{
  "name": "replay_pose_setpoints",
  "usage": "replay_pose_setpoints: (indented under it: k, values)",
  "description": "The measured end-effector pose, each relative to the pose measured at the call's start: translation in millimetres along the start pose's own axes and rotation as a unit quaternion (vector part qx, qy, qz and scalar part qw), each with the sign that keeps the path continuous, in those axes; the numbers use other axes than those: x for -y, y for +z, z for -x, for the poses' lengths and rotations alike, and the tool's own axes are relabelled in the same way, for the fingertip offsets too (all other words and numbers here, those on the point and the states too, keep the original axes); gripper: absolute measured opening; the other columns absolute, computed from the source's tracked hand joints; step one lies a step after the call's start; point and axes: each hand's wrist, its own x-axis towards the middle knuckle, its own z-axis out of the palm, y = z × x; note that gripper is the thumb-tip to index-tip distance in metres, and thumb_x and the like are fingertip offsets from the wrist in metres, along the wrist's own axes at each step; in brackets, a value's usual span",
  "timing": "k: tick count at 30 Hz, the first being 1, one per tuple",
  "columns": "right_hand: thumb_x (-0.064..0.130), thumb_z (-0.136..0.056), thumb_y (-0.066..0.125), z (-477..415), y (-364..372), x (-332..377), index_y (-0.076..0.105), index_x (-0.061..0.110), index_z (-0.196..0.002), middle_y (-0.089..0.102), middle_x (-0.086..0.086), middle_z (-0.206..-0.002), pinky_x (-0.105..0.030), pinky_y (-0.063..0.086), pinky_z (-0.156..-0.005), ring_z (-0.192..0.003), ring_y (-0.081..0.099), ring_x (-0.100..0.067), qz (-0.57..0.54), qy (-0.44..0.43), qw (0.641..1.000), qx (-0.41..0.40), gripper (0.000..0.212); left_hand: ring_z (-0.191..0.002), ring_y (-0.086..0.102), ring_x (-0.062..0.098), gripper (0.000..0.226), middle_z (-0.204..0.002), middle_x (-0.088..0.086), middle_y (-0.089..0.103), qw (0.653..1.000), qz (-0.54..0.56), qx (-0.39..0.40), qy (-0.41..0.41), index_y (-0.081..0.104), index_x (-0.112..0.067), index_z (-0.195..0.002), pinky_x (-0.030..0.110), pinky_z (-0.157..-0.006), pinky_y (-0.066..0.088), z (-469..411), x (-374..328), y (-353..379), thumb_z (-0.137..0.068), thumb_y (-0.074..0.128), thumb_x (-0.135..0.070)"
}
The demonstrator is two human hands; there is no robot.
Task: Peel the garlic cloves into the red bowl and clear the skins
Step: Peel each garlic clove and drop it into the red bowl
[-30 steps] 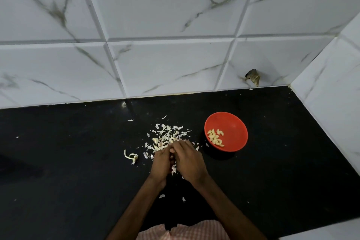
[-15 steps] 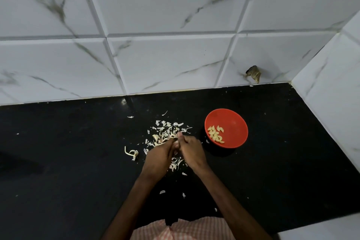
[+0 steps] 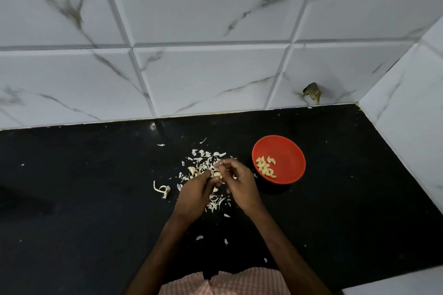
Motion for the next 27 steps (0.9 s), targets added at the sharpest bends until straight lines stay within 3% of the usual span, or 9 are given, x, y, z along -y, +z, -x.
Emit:
replay_pose_setpoints:
  k: [3, 5, 9, 13, 18, 20, 24, 27]
  values:
    - [0.011, -0.097, 0.066, 1.3, -4.0, -1.5, 0.075, 0.012, -0.101, 0.074, 0.001, -0.102, -0.027, 0.053, -0.074, -0.096, 0.070, -0.017, -0.044, -0.027, 0.998, 0.024, 0.011, -0.058, 0.056, -0.002, 0.011, -0.070, -0.025, 0.065, 0.998, 0.065, 0.003, 0.010, 0.062, -0.032, -0.107, 0.012, -0.057, 0.037, 0.7, -3.0, -3.1, -0.104, 0.053, -0.024]
    - [0.007, -0.095, 0.067, 0.7, -5.7, -2.5, 0.076, 0.009, -0.099, 0.075, 0.000, -0.100, -0.030, 0.052, -0.081, -0.096, 0.070, -0.016, -0.054, -0.019, 0.998, 0.025, 0.011, -0.062, 0.058, 0.000, 0.011, -0.076, -0.025, 0.067, 0.997, 0.070, 0.012, 0.012, 0.061, -0.035, -0.103, 0.014, -0.059, 0.040, 1.4, -2.8, -3.2, -0.103, 0.056, -0.025]
    - [0.010, -0.094, 0.069, 1.4, -5.0, -4.1, 0.076, 0.007, -0.096, 0.076, 0.002, -0.095, -0.021, 0.052, -0.084, -0.095, 0.071, -0.011, -0.052, 0.001, 0.999, 0.013, 0.008, -0.069, 0.062, 0.002, 0.008, -0.079, -0.014, 0.069, 0.999, 0.031, 0.026, 0.022, 0.064, -0.026, -0.103, 0.014, -0.062, 0.042, -0.2, 2.9, -1.6, -0.101, 0.059, -0.031]
    - [0.016, -0.093, 0.071, 3.0, -2.7, -4.9, 0.074, 0.008, -0.095, 0.076, -0.002, -0.092, -0.029, 0.055, -0.084, -0.092, 0.071, -0.016, -0.032, 0.026, 0.999, -0.002, 0.009, -0.074, 0.062, -0.001, 0.010, -0.078, -0.022, 0.065, 0.999, -0.007, 0.036, 0.033, 0.063, -0.024, -0.100, 0.010, -0.062, 0.040, -2.0, 4.4, -2.9, -0.099, 0.061, -0.034]
    - [0.018, -0.099, 0.063, 2.6, -0.2, -4.8, 0.068, 0.014, -0.091, 0.069, 0.007, -0.080, -0.032, 0.055, -0.065, -0.072, 0.064, -0.009, -0.024, 0.046, 0.999, 0.005, 0.011, -0.072, 0.060, -0.006, 0.018, -0.077, -0.021, 0.064, 0.997, -0.040, 0.045, 0.042, 0.059, -0.019, -0.100, 0.011, -0.064, 0.040, -2.1, 3.0, -2.0, -0.099, 0.059, -0.036]
    - [0.020, -0.102, 0.059, 2.7, 1.6, -4.9, 0.065, 0.011, -0.090, 0.066, 0.007, -0.077, -0.035, 0.053, -0.060, -0.067, 0.060, -0.009, -0.058, 0.080, 0.995, 0.009, 0.016, -0.074, 0.062, 0.001, 0.021, -0.081, -0.014, 0.067, 0.996, -0.053, 0.048, 0.052, 0.060, -0.014, -0.105, 0.020, -0.066, 0.045, -1.9, 2.2, -1.5, -0.100, 0.059, -0.034]
    - [0.017, -0.101, 0.060, 3.6, -0.6, -2.7, 0.064, 0.008, -0.091, 0.068, 0.008, -0.077, -0.026, 0.053, -0.055, -0.068, 0.063, -0.009, -0.103, 0.105, 0.989, 0.031, 0.014, -0.069, 0.058, 0.018, 0.011, -0.079, -0.004, 0.063, 0.996, -0.055, 0.041, 0.058, 0.060, -0.008, -0.106, 0.034, -0.065, 0.044, -1.1, 3.8, -1.4, -0.102, 0.057, -0.018]
    - [0.013, -0.099, 0.063, 3.8, -3.9, -2.9, 0.065, 0.006, -0.094, 0.069, 0.001, -0.082, -0.024, 0.053, -0.055, -0.070, 0.065, -0.009, -0.113, 0.106, 0.988, 0.023, 0.009, -0.064, 0.055, 0.004, 0.011, -0.073, -0.014, 0.062, 0.998, -0.017, 0.031, 0.051, 0.060, -0.023, -0.097, 0.022, -0.061, 0.042, 0.2, 0.6, 0.7, -0.102, 0.056, -0.014]
